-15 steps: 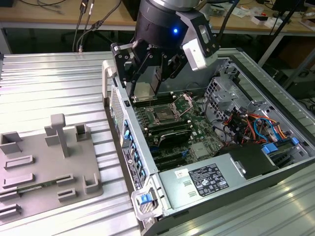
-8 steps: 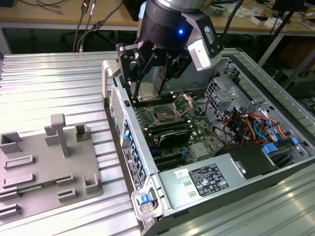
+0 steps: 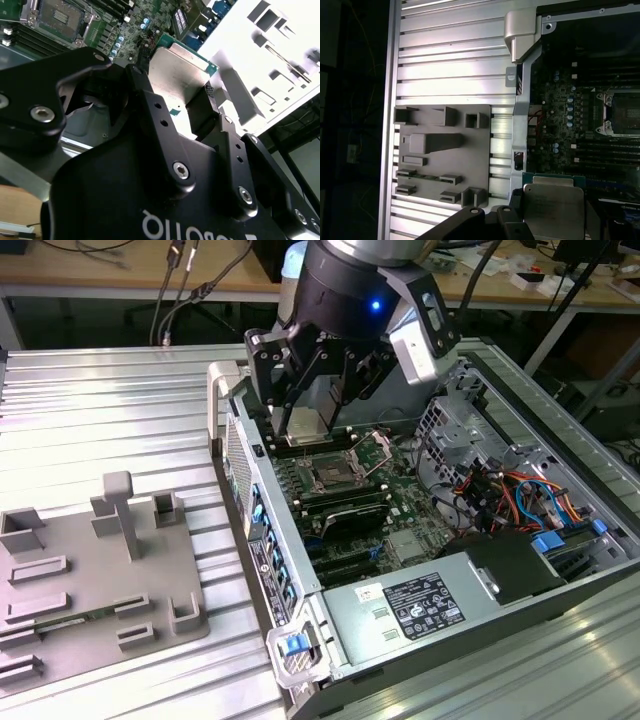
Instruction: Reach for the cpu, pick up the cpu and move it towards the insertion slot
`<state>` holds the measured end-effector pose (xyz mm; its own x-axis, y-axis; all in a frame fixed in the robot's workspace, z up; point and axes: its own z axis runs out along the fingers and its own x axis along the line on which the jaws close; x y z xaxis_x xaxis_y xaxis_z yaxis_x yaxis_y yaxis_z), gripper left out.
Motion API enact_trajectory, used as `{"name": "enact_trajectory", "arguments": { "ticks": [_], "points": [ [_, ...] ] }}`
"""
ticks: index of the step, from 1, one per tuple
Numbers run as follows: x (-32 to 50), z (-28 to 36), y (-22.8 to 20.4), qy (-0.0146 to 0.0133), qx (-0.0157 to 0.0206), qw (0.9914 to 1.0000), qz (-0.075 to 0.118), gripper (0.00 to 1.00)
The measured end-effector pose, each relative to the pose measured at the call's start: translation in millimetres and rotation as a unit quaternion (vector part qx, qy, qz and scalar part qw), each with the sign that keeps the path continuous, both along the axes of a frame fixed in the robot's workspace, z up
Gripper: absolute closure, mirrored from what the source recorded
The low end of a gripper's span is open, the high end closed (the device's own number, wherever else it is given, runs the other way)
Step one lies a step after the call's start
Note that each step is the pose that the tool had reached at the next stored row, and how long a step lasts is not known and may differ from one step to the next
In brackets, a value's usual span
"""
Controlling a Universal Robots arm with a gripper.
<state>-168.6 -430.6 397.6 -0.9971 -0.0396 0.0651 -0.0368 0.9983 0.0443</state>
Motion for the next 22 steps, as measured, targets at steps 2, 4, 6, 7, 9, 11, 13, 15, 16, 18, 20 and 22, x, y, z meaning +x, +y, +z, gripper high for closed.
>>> {"name": "enact_trajectory", "arguments": {
  "ticks": [2, 4, 6, 7, 9, 11, 13, 15, 16, 18, 20, 22],
  "points": [
    [1.8, -0.1, 0.0, 0.0, 0.0001, 1.0, 0.0, 0.45],
    [3.5, -0.2, 0.0, 0.0, 0.0001, 1.0, 0.0, 0.45],
    [5.2, -0.3, 0.0, 0.0, 0.0001, 1.0, 0.0, 0.45],
    [6.3, -0.3, 0.0, 0.0, 0.0, 1.0, 0.0, 0.45],
    [7.7, -0.4, 0.0, 0.0, 0.0001, 1.0, 0.0, 0.45],
    [9.1, -0.5, 0.0, -0.0001, 0.0001, 1.0, 0.0, 0.45],
    [10.6, -0.5, 0.0, -0.0001, 0.0001, 1.0, 0.0, 0.45],
    [12.6, -0.7, 0.0, -0.0001, 0.0001, 1.0, 0.0, 0.45],
    [13.4, -0.7, 0.0, -0.0001, 0.0002, 1.0, 0.0, 0.45],
    [17.2, -0.9, 0.0, -0.0001, 0.0002, 1.0, 0.0, 0.45],
    [21.1, -1.1, 0.0, 0.0, 0.0003, 1.0, 0.0, 0.45],
    [25.3, -1.4, 0.0, -0.0001, 0.0003, 1.0, 0.0, 0.45]
  ]
}}
